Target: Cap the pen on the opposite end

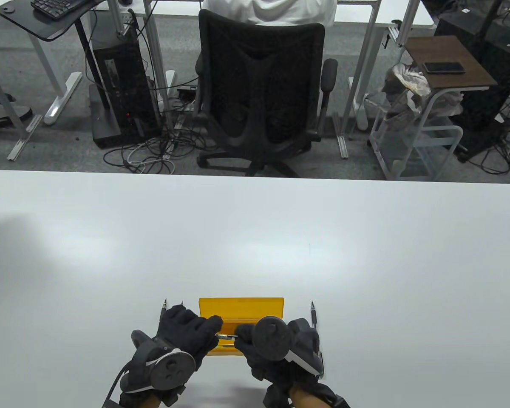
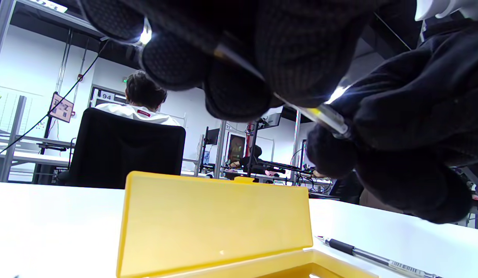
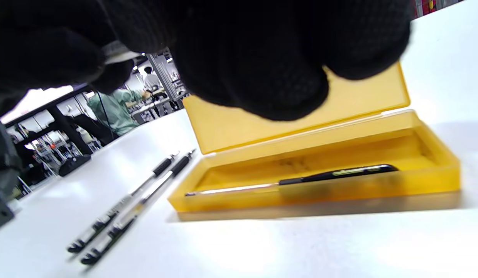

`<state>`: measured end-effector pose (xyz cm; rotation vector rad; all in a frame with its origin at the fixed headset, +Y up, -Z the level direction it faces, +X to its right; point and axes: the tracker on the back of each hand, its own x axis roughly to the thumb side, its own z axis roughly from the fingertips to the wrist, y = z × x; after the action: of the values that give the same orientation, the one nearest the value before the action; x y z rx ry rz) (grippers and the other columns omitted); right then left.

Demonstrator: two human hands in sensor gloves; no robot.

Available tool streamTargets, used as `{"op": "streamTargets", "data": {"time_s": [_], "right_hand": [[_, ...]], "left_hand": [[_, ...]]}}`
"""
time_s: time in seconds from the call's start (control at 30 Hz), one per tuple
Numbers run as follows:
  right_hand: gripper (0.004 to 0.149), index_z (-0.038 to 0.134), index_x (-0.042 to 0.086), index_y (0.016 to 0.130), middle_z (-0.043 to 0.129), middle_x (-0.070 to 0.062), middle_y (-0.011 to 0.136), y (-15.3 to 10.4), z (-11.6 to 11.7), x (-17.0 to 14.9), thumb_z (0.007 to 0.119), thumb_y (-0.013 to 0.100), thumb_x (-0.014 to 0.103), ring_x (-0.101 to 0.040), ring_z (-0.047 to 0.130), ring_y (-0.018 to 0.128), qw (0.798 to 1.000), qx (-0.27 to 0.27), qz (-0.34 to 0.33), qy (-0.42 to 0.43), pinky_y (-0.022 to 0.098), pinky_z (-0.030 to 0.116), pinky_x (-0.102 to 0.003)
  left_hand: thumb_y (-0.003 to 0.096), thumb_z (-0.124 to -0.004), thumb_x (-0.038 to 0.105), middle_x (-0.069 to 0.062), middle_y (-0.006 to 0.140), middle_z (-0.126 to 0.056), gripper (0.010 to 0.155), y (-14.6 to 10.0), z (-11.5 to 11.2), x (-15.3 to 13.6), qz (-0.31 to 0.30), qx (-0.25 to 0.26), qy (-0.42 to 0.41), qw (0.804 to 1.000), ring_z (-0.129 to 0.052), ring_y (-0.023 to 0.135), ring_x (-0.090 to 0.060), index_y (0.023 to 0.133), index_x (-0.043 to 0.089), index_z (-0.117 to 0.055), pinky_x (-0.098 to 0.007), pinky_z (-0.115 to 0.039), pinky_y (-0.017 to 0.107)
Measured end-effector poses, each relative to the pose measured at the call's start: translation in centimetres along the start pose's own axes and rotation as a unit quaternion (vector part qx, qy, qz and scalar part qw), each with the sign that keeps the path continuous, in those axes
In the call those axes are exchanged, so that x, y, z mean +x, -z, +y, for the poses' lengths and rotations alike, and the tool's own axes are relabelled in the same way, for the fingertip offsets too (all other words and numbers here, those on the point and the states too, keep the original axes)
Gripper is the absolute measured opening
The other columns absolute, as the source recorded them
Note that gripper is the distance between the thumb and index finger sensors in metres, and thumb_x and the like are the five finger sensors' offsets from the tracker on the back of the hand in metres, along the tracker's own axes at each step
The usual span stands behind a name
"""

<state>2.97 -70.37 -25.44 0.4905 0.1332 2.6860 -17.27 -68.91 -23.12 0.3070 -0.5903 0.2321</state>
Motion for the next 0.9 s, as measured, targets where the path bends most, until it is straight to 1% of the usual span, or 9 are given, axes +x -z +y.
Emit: {"op": "streamTargets", "data": {"time_s": [0.13, 0.3, 0.4, 0.5, 0.6, 0.7, 0.73, 0.8, 0.9], "right_hand": [[0.047, 0.091, 0.018, 0.079, 0.103, -0.005, 0.05, 0.1, -0.1, 0.0, 0.075, 0.042, 0.042, -0.02, 0.103, 0.034, 1.0, 0.012, 0.007, -0.009, 0.032, 0.086, -0.042], [0.045, 0.094, 0.023, 0.075, 0.098, -0.005, 0.065, 0.1, 0.0, 0.4, 0.076, 0.04, 0.046, -0.025, 0.099, 0.051, 0.998, 0.031, -0.002, -0.046, 0.043, 0.083, -0.046], [0.045, 0.093, 0.025, 0.077, 0.094, -0.003, 0.072, 0.1, 0.0, 0.5, 0.081, 0.038, 0.044, -0.025, 0.096, 0.057, 0.999, 0.033, -0.015, -0.033, 0.048, 0.081, -0.046], [0.045, 0.092, 0.023, 0.079, 0.094, -0.003, 0.071, 0.3, 0.0, 0.7, 0.085, 0.038, 0.04, -0.024, 0.096, 0.056, 0.999, 0.045, -0.028, -0.013, 0.047, 0.081, -0.046], [0.045, 0.092, 0.021, 0.079, 0.095, -0.005, 0.068, 0.6, 0.3, 0.6, 0.086, 0.038, 0.039, -0.022, 0.097, 0.051, 0.997, 0.071, -0.027, -0.001, 0.044, 0.083, -0.044], [0.046, 0.091, 0.015, 0.08, 0.095, -0.009, 0.065, 1.0, 0.8, 0.1, 0.083, 0.04, 0.037, -0.022, 0.097, 0.046, 0.994, 0.108, 0.006, -0.008, 0.04, 0.083, -0.044], [0.046, 0.091, 0.015, 0.08, 0.095, -0.009, 0.065, 1.1, 0.8, -0.2, 0.082, 0.04, 0.037, -0.021, 0.097, 0.045, 0.994, 0.107, 0.017, -0.024, 0.039, 0.083, -0.043], [0.046, 0.091, 0.014, 0.079, 0.096, -0.01, 0.063, 1.1, -0.1, -1.1, 0.082, 0.04, 0.037, -0.019, 0.097, 0.041, 0.994, 0.077, 0.054, -0.056, 0.037, 0.084, -0.041], [0.047, 0.09, 0.011, 0.081, 0.096, -0.011, 0.062, 0.5, -2.8, -2.6, 0.083, 0.041, 0.036, -0.016, 0.097, 0.035, 0.994, -0.006, 0.106, -0.035, 0.033, 0.084, -0.039]], "left_hand": [[0.0449, -0.092, 0.028, -0.012, 0.076, -0.102, 0.05, 0.0, 0.0, 0.0, 0.001, -0.004, -0.012, 1.0, -0.088, 0.07, -0.034, 0.091, 0.011, -0.086, -0.064, -0.055, 0.069], [0.0437, -0.094, 0.03, -0.01, 0.077, -0.102, 0.051, 0.1, -0.2, 0.3, -0.01, -0.01, -0.01, 1.0, -0.088, 0.072, -0.033, 0.091, 0.012, -0.086, -0.064, -0.055, 0.07], [0.0432, -0.095, 0.03, -0.01, 0.077, -0.101, 0.053, 0.1, -0.3, 0.4, -0.011, -0.01, -0.014, 1.0, -0.087, 0.073, -0.033, 0.092, 0.012, -0.085, -0.064, -0.054, 0.07], [0.0431, -0.095, 0.031, -0.009, 0.079, -0.101, 0.053, 0.1, -0.3, 0.4, -0.015, -0.01, -0.013, 1.0, -0.087, 0.075, -0.032, 0.092, 0.013, -0.085, -0.064, -0.054, 0.071], [0.0437, -0.095, 0.032, -0.008, 0.083, -0.098, 0.055, 0.0, -0.5, 0.3, -0.014, -0.013, -0.016, 1.0, -0.084, 0.08, -0.033, 0.095, 0.015, -0.082, -0.065, -0.052, 0.071], [0.0485, -0.088, 0.036, -0.013, 0.099, -0.082, 0.065, 0.1, -0.3, 0.2, -0.003, -0.004, -0.006, 1.0, -0.068, 0.092, -0.037, 0.106, 0.015, -0.067, -0.065, -0.048, 0.072], [0.0492, -0.087, 0.038, -0.014, 0.104, -0.076, 0.07, 0.1, -0.1, 0.0, 0.005, 0.004, -0.005, 1.0, -0.064, 0.093, -0.039, 0.109, 0.014, -0.06, -0.065, -0.048, 0.072], [0.0504, -0.086, 0.038, -0.016, 0.104, -0.075, 0.07, -0.1, 0.3, -0.7, 0.024, 0.019, -0.016, 0.999, -0.063, 0.093, -0.04, 0.11, 0.013, -0.058, -0.065, -0.047, 0.071], [0.0514, -0.085, 0.039, -0.017, 0.1, -0.08, 0.066, -0.4, 0.3, -1.7, 0.057, 0.02, -0.035, 0.998, -0.068, 0.089, -0.04, 0.108, 0.012, -0.062, -0.065, -0.049, 0.07]]}}
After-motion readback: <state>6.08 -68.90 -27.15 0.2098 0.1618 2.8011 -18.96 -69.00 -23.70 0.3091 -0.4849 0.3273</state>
